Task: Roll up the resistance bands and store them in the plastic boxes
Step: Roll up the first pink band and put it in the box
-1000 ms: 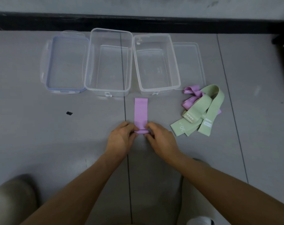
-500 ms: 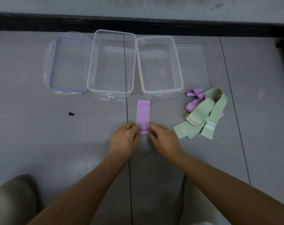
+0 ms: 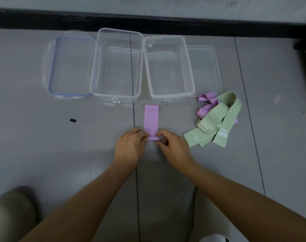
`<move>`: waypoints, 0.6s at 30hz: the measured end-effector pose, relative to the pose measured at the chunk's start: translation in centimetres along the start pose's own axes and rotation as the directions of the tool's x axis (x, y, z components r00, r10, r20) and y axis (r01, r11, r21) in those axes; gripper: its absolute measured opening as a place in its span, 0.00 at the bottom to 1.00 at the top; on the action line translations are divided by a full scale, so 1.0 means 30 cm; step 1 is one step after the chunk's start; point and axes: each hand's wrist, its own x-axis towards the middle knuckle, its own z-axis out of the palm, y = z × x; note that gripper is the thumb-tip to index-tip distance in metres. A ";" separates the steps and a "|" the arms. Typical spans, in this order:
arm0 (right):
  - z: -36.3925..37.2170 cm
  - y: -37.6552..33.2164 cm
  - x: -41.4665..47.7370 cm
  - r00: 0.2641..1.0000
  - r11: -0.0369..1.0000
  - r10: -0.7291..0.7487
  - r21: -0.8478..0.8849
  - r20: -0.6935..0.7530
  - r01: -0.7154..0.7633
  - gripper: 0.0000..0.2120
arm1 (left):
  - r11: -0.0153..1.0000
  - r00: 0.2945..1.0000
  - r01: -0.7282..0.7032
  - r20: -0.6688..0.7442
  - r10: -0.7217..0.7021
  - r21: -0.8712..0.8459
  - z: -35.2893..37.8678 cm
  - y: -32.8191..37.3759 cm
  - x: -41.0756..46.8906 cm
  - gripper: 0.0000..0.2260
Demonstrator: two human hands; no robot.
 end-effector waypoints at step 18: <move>-0.006 -0.005 0.010 0.999 0.998 -0.041 -0.055 0.035 0.042 0.06 | 0.999 0.999 -0.017 0.030 0.018 -0.047 0.014 -0.028 -0.035 0.09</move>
